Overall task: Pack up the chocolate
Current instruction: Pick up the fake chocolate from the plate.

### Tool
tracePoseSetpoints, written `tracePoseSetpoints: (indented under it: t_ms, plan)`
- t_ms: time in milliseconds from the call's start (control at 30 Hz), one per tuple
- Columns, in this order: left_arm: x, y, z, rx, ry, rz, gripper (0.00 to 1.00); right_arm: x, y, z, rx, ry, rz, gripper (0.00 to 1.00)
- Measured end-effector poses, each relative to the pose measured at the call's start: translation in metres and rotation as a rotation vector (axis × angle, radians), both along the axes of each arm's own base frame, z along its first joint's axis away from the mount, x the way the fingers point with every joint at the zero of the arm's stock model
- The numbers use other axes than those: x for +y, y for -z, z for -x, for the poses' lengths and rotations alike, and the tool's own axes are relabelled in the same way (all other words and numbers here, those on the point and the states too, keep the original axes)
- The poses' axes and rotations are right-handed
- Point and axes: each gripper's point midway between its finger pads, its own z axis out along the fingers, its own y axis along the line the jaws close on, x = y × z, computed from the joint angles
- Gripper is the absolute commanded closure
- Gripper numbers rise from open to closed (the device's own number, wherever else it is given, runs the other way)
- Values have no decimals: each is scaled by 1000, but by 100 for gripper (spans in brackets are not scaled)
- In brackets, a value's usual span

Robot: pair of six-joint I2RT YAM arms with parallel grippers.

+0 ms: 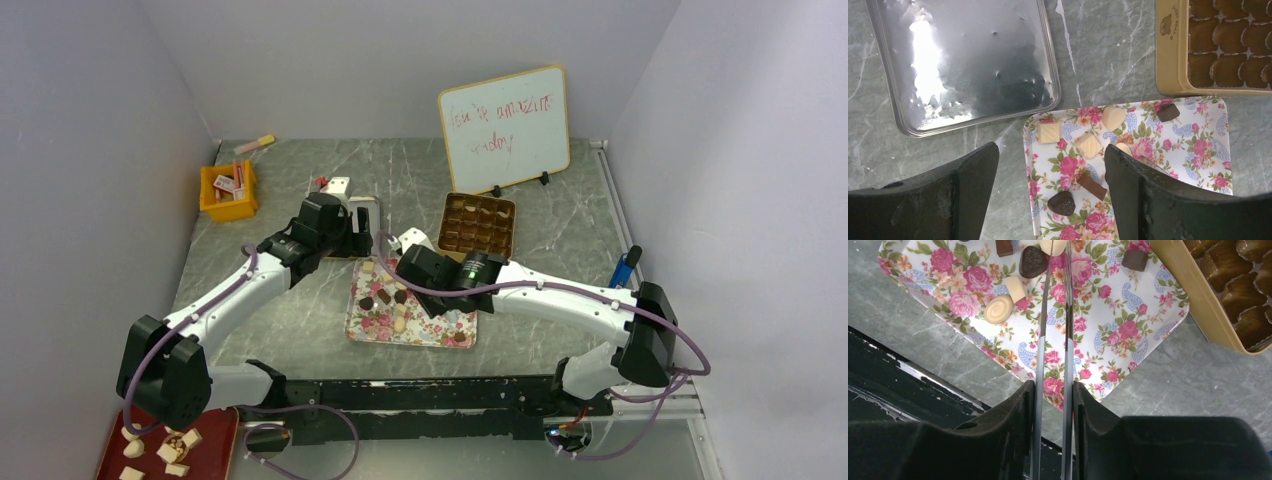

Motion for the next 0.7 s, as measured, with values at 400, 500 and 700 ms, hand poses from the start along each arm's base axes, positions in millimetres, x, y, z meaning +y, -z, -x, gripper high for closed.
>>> tracePoseSetpoints:
  t_ms: [400,500,700]
  plan:
    - [0,0,0,0,1,-1,18,4,5,-1,1,-11,9,63]
    - [0,0,0,1,1,-1,18,5,6,-1,2,-15,11,63]
    - [0,1,0,1,1,-3,18,10,11,-1,10,-31,11,62]
